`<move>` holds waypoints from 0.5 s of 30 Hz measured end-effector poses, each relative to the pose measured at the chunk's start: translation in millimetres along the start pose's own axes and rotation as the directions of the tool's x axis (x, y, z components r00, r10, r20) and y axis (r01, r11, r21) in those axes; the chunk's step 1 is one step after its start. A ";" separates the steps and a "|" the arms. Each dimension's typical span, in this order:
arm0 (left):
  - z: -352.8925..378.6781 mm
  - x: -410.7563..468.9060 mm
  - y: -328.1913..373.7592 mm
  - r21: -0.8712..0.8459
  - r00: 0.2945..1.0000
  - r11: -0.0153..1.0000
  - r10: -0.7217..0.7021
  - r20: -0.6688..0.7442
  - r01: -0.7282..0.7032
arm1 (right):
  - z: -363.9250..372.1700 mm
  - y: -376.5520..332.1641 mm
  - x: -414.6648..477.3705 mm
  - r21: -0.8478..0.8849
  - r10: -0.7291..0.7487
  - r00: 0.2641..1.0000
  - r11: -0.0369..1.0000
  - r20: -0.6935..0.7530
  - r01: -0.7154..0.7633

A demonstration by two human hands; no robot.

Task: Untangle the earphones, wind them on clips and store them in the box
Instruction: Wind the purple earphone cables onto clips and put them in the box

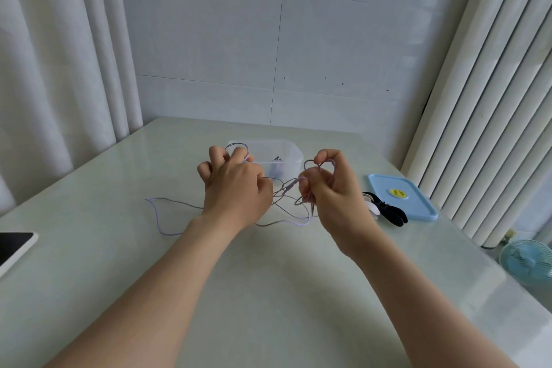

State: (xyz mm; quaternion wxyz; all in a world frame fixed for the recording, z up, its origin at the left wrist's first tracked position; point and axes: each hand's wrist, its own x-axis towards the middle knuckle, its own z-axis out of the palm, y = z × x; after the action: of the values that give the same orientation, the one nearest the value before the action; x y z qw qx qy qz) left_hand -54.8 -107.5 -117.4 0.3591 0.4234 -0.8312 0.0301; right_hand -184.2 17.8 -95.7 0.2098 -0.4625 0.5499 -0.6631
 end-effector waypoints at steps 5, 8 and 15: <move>-14.0 1.1 14.7 -0.414 0.989 0.910 0.054 0.137 0.008 | -5.4 4.8 2.5 -0.196 -0.052 0.994 0.980 -0.099 0.032; -18.5 -1.6 20.0 -0.506 0.978 0.862 0.101 0.180 0.004 | -5.7 6.0 2.9 -0.261 -0.075 0.994 0.964 -0.084 0.051; -21.5 -4.2 24.2 -0.521 0.968 0.853 0.103 0.228 0.032 | -5.5 -1.0 1.9 -0.138 0.059 0.993 0.988 -0.098 -0.073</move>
State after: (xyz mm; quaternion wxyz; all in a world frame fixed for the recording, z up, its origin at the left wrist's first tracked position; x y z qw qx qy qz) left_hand -58.4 -81.5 -97.9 0.3529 0.2953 -0.8541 -0.2424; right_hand -189.5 19.5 -93.9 0.1725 -0.4262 0.6196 -0.6361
